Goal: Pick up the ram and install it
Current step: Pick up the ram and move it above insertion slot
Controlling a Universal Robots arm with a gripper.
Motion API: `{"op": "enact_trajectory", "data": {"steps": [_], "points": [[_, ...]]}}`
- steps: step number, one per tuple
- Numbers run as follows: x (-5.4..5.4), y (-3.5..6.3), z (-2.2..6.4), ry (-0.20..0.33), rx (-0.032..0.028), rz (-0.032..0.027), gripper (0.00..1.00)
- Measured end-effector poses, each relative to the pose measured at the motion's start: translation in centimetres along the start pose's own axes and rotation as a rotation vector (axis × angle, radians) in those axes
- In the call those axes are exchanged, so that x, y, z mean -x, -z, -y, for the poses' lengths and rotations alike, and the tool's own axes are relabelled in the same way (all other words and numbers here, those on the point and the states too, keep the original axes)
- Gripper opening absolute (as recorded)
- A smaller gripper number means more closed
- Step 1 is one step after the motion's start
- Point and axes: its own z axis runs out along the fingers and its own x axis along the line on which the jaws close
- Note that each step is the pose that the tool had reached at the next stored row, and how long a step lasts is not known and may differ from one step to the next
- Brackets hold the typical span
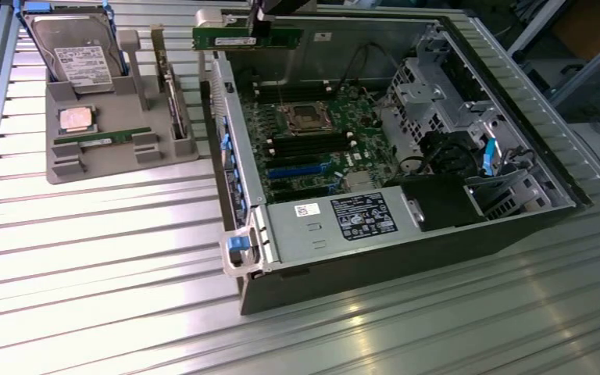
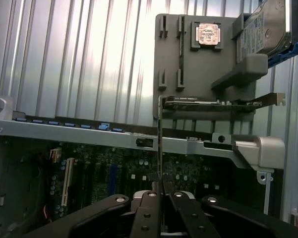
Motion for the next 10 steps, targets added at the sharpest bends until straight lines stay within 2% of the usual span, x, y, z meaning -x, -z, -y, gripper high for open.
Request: {"op": "enact_trajectory", "data": {"steps": [10], "points": [[-0.3,0.23,2.5,0.008,0.0082,-0.0002,0.12]]}}
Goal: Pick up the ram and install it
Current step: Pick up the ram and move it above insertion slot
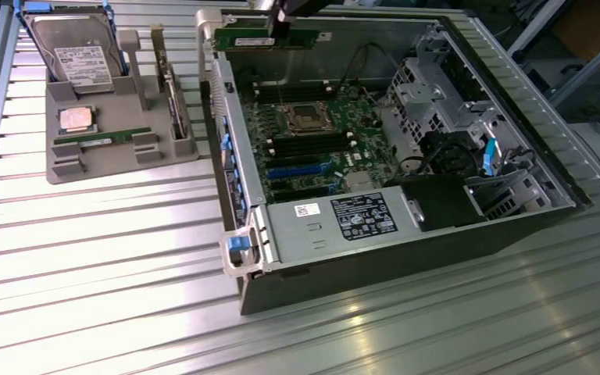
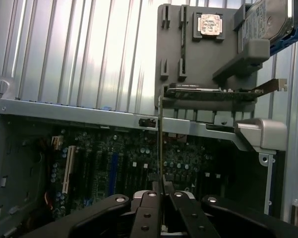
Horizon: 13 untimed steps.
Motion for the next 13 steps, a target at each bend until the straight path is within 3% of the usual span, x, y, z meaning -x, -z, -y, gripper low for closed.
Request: {"op": "enact_trajectory", "data": {"steps": [13], "points": [[-0.3,0.26,2.66,0.01,0.0081,-0.0004,0.12]]}}
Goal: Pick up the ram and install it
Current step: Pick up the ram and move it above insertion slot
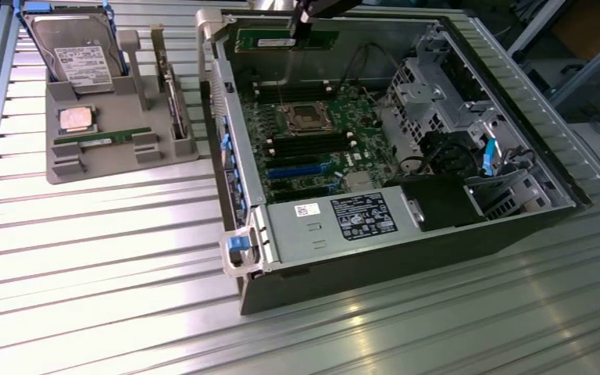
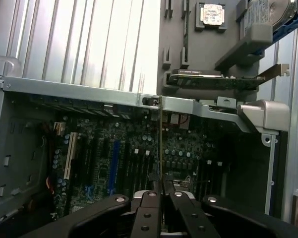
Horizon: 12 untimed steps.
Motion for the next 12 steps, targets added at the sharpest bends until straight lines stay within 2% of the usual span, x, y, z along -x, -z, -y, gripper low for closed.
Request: {"op": "enact_trajectory", "data": {"steps": [12], "points": [[-0.4,0.26,2.73,0.011,0.0079,-0.0005,0.12]]}}
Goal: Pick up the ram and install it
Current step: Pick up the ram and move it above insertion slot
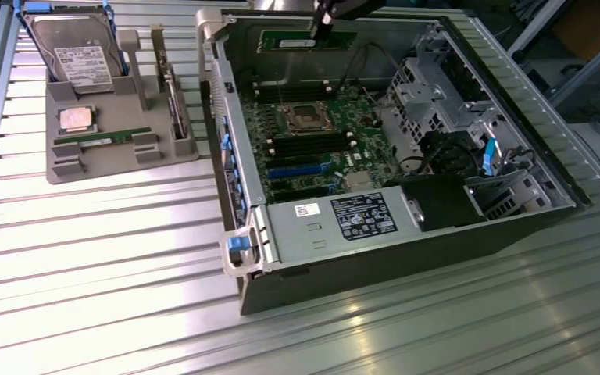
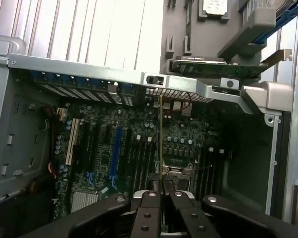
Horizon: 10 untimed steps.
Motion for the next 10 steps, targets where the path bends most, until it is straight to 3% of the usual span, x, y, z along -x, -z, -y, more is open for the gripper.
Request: {"op": "enact_trajectory", "data": {"steps": [5,8,9,10], "points": [[-0.2,0.1,1.46,0.003,0.0047,0.0001,0.12],[-0.2,0.12,1.66,0.004,0.0052,0.0001,0.12],[-0.2,0.11,1.67,0.004,-0.0034,-0.0011,0.12],[-0.2,0.1,1.67,0.004,-0.0448,-0.0071,0.12]]}}
